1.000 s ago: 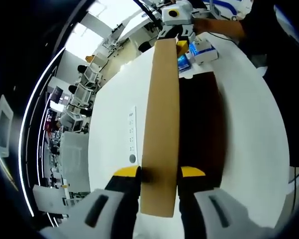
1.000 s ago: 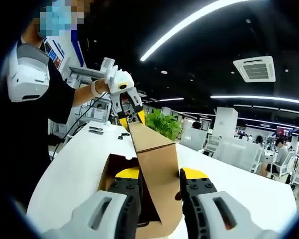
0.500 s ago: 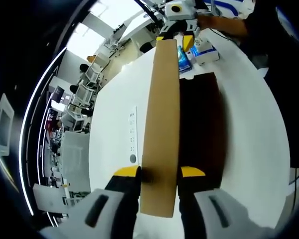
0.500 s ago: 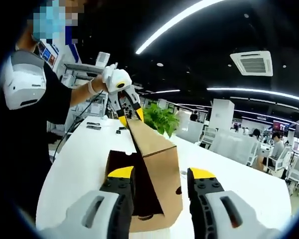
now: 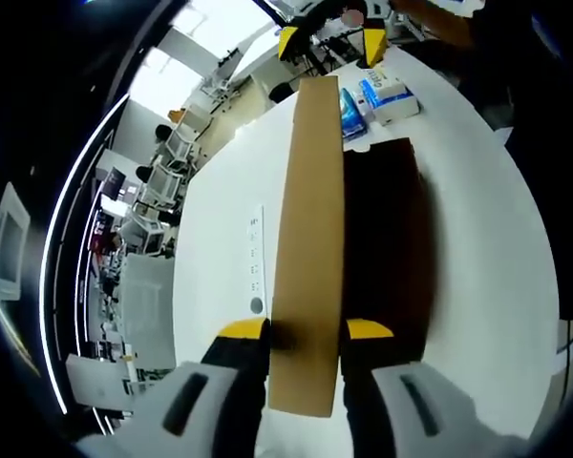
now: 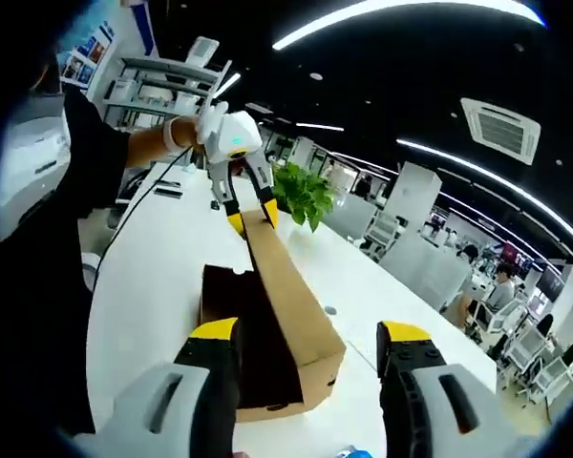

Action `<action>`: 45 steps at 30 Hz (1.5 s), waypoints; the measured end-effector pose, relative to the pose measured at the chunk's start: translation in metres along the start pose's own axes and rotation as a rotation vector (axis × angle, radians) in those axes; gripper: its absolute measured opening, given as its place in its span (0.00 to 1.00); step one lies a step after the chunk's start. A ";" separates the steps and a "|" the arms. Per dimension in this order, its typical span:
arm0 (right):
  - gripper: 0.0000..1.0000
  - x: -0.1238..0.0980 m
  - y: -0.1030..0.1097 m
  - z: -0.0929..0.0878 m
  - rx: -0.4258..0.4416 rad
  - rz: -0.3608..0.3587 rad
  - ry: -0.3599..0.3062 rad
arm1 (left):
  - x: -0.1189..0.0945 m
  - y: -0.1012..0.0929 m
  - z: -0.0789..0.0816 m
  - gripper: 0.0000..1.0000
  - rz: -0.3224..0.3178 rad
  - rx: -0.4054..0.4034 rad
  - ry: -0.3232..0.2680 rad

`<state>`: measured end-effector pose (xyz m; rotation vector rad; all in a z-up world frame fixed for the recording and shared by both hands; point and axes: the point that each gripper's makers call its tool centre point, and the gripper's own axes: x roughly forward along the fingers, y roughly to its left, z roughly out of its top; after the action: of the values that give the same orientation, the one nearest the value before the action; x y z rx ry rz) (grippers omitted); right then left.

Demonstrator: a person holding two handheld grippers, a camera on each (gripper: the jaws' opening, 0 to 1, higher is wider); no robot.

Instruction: Operate the shoe box by opening the lid, removing the specified soft item, and placing it in the target area until the item is outside and the box remains undamaged.

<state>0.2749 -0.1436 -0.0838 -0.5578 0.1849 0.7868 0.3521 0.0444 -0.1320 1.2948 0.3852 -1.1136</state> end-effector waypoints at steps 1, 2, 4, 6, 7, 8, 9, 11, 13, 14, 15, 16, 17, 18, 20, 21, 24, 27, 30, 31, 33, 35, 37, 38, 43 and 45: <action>0.60 0.002 0.003 0.003 -0.005 0.011 0.024 | 0.000 0.000 0.000 0.29 0.002 -0.001 0.001; 0.60 0.003 0.005 0.005 -0.009 0.018 0.049 | 0.000 0.000 0.000 0.29 0.004 -0.003 0.001; 0.61 0.007 0.010 0.008 -0.053 0.031 0.110 | 0.000 0.000 0.000 0.29 0.004 0.001 0.001; 0.61 0.013 0.011 0.011 -0.126 0.029 0.172 | 0.000 -0.001 0.000 0.29 0.006 0.002 -0.001; 0.62 0.016 0.011 0.009 -0.166 0.027 0.214 | -0.001 -0.001 0.000 0.29 0.006 0.003 -0.003; 0.63 0.018 0.013 0.008 -0.203 0.040 0.249 | -0.001 -0.002 0.000 0.29 0.008 0.002 -0.005; 0.63 0.023 0.017 0.012 -0.212 0.058 0.241 | -0.001 -0.002 -0.001 0.29 0.009 0.002 -0.006; 0.62 0.028 0.017 0.014 -0.226 0.055 0.257 | -0.001 -0.002 -0.001 0.29 0.011 0.003 -0.010; 0.62 0.033 0.015 0.015 -0.259 0.048 0.293 | -0.001 -0.003 0.000 0.29 0.013 0.003 -0.014; 0.62 0.036 0.014 0.016 -0.276 0.045 0.311 | -0.001 -0.004 0.000 0.29 0.014 0.003 -0.017; 0.62 0.038 0.015 0.015 -0.289 0.050 0.325 | -0.001 -0.004 -0.001 0.29 0.014 0.004 -0.017; 0.61 0.039 0.016 0.015 -0.293 0.054 0.332 | -0.001 -0.005 -0.001 0.29 0.014 0.006 -0.018; 0.61 0.042 0.016 0.015 -0.302 0.059 0.344 | -0.001 -0.004 0.000 0.29 0.015 0.006 -0.019; 0.60 0.044 0.017 0.014 -0.310 0.063 0.357 | -0.001 -0.004 -0.001 0.29 0.017 0.007 -0.019; 0.58 0.047 0.018 0.012 -0.326 0.073 0.384 | -0.001 -0.004 0.000 0.29 0.019 0.004 -0.022; 0.58 0.049 0.019 0.009 -0.337 0.084 0.405 | -0.001 -0.004 -0.001 0.29 0.019 0.005 -0.024; 0.55 0.054 0.020 0.006 -0.327 0.096 0.427 | -0.002 -0.005 -0.001 0.29 0.019 0.003 -0.034; 0.55 0.057 0.020 -0.001 -0.310 0.111 0.462 | -0.001 -0.005 -0.001 0.29 0.021 0.002 -0.042; 0.53 0.062 0.018 -0.009 -0.315 0.117 0.487 | -0.002 -0.006 0.000 0.29 0.021 0.002 -0.043; 0.51 0.062 0.018 -0.010 -0.318 0.116 0.495 | -0.002 -0.006 0.000 0.29 0.021 0.004 -0.042; 0.44 0.062 0.019 -0.014 -0.328 0.132 0.510 | -0.002 -0.007 0.000 0.29 0.021 0.006 -0.042; 0.39 0.064 0.018 -0.017 -0.328 0.131 0.515 | -0.002 -0.007 0.000 0.29 0.023 0.008 -0.042; 0.38 0.064 0.017 -0.019 -0.313 0.127 0.527 | -0.001 -0.007 0.000 0.29 0.025 0.004 -0.045; 0.38 0.063 0.018 -0.019 -0.303 0.131 0.530 | -0.001 -0.007 0.000 0.29 0.024 0.004 -0.046; 0.36 0.063 0.021 -0.021 -0.319 0.144 0.543 | -0.001 -0.009 0.000 0.29 0.020 0.010 -0.045; 0.33 0.065 0.022 -0.024 -0.311 0.144 0.550 | -0.001 -0.009 -0.001 0.29 0.020 0.008 -0.043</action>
<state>0.3057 -0.1038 -0.1357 -1.0613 0.6210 0.7922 0.3448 0.0464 -0.1363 1.2772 0.3349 -1.1256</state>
